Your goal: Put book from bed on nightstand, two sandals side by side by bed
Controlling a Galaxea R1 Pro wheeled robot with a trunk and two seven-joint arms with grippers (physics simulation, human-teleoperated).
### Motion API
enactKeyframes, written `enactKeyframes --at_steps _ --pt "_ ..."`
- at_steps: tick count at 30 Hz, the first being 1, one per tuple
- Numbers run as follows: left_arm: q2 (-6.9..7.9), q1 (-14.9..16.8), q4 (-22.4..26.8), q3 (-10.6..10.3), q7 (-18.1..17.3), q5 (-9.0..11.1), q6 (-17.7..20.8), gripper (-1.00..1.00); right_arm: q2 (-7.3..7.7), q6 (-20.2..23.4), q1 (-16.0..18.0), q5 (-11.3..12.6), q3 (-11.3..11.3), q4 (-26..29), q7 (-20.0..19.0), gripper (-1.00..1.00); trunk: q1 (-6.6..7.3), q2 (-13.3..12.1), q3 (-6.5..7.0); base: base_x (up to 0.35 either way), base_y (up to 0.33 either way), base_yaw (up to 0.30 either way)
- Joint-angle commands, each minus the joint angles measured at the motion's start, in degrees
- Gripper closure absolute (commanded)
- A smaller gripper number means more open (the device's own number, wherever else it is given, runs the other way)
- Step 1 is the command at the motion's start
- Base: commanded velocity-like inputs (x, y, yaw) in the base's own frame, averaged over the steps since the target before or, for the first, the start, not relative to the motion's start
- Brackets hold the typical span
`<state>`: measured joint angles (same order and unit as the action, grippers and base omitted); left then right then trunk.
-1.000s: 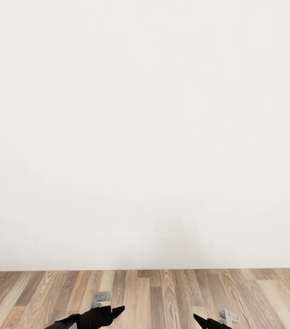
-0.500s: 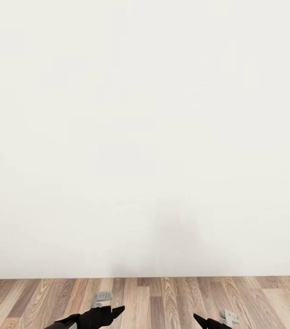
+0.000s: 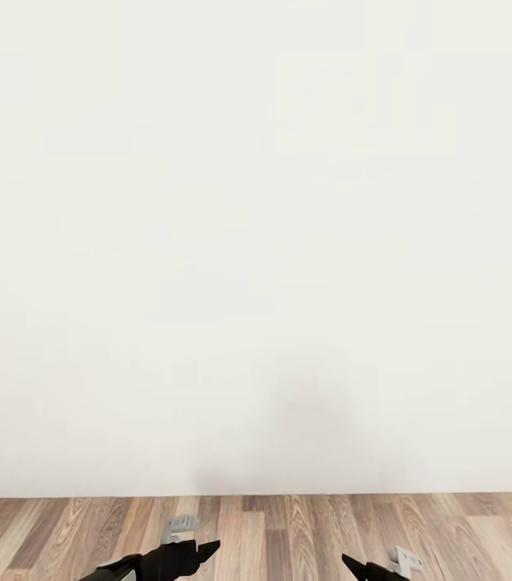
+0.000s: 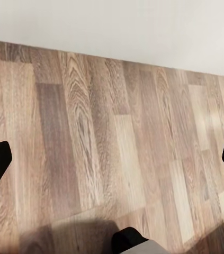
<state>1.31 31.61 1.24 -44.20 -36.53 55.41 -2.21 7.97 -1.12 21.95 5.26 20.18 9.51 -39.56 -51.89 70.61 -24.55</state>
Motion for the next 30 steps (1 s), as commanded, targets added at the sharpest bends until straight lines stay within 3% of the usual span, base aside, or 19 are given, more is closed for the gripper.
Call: enactKeyframes --at_steps 1,23,30 --pt "0.01 0.0 0.0 -0.5 -0.1 0.3 -0.2 -1.0 0.03 -0.1 0.1 0.5 -0.3 -0.1 -0.2 -1.0 -0.03 0.0 -0.06 0.289 0.0 0.0" --pt "0.01 0.0 0.0 -0.5 -0.1 0.3 -0.3 -1.0 0.03 -0.1 0.1 0.6 -0.2 -0.1 -0.2 -1.0 -0.03 0.0 -0.06 0.324 0.0 0.0" --pt "0.01 0.0 0.0 -0.5 -0.1 0.3 -0.3 -1.0 0.03 -0.1 0.0 0.6 -0.2 0.0 -0.2 -1.0 -0.03 0.0 -0.06 0.107 0.0 -0.03"
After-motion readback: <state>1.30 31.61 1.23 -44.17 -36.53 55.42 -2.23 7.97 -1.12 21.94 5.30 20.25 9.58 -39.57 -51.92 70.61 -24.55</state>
